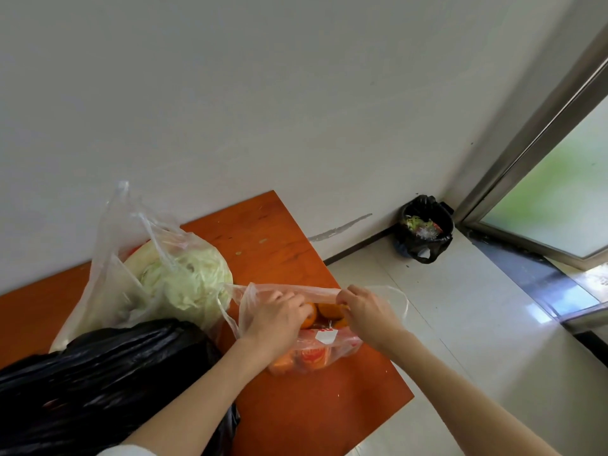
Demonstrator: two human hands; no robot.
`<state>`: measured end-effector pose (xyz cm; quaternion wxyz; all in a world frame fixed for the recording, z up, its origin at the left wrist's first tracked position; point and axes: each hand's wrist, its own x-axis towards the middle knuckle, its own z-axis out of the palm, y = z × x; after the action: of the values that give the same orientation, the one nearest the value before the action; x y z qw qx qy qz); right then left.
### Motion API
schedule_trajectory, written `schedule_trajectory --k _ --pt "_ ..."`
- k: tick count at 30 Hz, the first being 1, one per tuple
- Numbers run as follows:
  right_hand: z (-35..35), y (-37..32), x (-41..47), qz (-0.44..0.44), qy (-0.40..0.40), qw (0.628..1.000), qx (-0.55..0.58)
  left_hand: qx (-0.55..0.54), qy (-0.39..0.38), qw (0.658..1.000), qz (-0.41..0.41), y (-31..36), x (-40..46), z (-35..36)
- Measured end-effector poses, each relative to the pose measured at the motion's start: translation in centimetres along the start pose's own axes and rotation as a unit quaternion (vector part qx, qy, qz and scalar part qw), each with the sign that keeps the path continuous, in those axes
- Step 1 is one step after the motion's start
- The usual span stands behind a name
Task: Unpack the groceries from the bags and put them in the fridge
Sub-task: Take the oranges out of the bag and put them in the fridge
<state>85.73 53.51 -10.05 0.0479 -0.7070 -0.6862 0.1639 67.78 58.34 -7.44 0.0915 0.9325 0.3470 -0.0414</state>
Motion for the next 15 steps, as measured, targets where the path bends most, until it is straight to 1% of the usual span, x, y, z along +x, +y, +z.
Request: schedule_trajectory --k 2,4,5,6,8,10,11,13,15 --pt "0.3 0.5 -0.1 0.023 -0.060 0.997 -0.041 0.051 -0.088 0.994 -0.033 -1.2 0.2 1.6" --pt "0.5 1.3 -0.3 0.040 -0.092 0.994 -0.042 0.066 -0.179 0.980 -0.049 -2.5 0.0 2.2" --pt "0.7 1.6 -0.3 0.036 -0.107 0.992 -0.053 0.064 -0.211 0.974 -0.049 -3.0 -0.1 2.3" --pt "0.8 1.7 -0.2 0.026 -0.120 0.990 -0.069 0.059 -0.232 0.970 -0.050 -3.3 -0.2 2.3" --pt "0.9 1.9 0.0 0.008 -0.142 0.986 -0.090 0.047 -0.252 0.965 -0.048 -3.4 -0.2 2.3" --pt "0.8 1.9 0.2 -0.002 -0.155 0.984 -0.087 0.046 -0.240 0.968 -0.050 -3.1 0.0 2.3" --pt "0.6 1.9 0.2 0.000 -0.153 0.985 -0.078 0.045 -0.216 0.974 -0.054 -2.9 0.0 2.4" --pt "0.5 2.0 -0.1 0.015 -0.106 0.993 -0.048 0.024 -0.125 0.990 -0.067 -2.3 0.0 2.5" --pt "0.8 1.9 -0.5 0.036 -0.049 0.998 -0.009 -0.014 -0.027 0.998 -0.059 -1.7 -0.1 3.1"
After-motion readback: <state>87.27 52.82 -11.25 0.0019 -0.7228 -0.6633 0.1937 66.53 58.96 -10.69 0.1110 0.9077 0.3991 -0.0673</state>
